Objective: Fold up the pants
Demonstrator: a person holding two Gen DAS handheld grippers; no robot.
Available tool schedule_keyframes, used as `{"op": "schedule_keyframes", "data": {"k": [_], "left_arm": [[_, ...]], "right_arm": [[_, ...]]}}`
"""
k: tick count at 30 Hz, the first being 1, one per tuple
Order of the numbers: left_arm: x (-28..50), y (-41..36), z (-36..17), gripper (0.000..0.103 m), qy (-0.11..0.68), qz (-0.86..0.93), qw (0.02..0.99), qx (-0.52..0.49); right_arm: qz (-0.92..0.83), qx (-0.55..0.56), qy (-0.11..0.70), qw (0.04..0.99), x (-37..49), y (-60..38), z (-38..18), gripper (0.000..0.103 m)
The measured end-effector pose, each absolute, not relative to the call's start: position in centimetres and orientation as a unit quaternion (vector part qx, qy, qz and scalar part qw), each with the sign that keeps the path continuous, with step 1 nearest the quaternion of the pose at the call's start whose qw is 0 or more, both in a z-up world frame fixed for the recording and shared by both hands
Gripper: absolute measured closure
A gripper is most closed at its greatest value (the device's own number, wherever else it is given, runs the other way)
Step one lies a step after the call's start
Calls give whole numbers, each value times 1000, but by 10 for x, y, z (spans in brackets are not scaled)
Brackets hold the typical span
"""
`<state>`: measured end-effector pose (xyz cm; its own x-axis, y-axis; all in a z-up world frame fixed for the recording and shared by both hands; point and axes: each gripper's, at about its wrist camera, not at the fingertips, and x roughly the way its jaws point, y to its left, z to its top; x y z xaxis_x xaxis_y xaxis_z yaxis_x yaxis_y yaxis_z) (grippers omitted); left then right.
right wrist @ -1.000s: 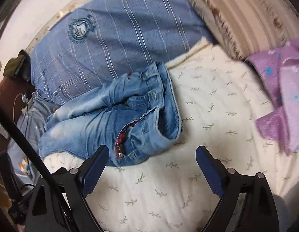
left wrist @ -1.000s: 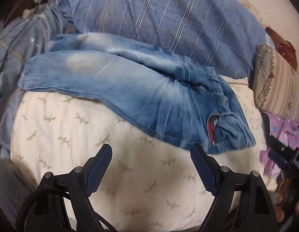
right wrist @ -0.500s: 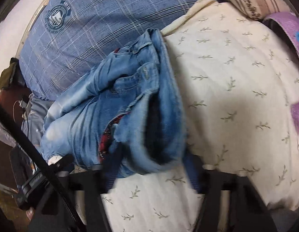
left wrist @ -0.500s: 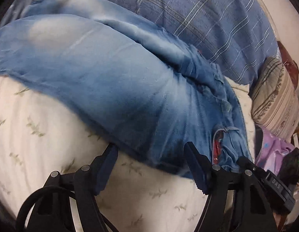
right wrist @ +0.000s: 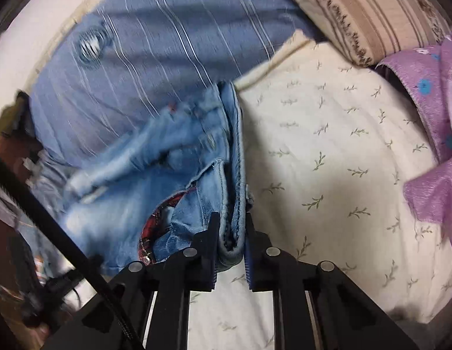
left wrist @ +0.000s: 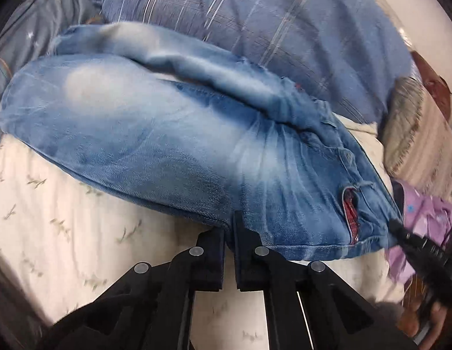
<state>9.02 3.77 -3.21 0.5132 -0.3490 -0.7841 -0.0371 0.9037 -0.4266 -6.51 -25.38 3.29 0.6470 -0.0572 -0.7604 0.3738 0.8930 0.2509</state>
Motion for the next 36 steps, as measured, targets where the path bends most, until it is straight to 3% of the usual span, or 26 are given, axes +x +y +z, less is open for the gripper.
{"op": "schedule_keyframes", "data": {"k": [7,10,12,14,15,16,18,24,29,33,36], "left_arm": [[71,34,-43,97,512,-91,836,-173],[74,28,-56,91,519,-86,837,-148],[71,27,-43,82,510,-93,842,-151],[61,33,-20,67,486,-114,853,-152],[53,38,-12,66,479,-116,856,-156],[49,47,-4,62,473,-115,858,-165],[43,68,7,53,463,-99,861,-185],[51,150,11,51,471,-12,842,-262],[67,213,-13,50,488,67,810,-319],[77,227,-37,50,499,78,788,-352],[84,229,-42,49,500,73,782,-365]], "right_arm": [[-177,170,445,861,-65,-249,21,86],[-221,106,489,837,-52,-238,2,62],[-241,70,470,846,-58,-226,6,59],[-229,56,425,874,-70,-212,25,35],[-221,36,389,894,-81,-197,41,14],[-212,19,366,906,-88,-186,50,6],[-178,-10,339,924,-97,-159,65,7],[32,57,357,932,-73,-106,71,7],[132,74,429,891,-21,-52,20,8],[175,48,477,860,9,-8,-34,19],[179,7,481,858,4,10,-60,20]]}}
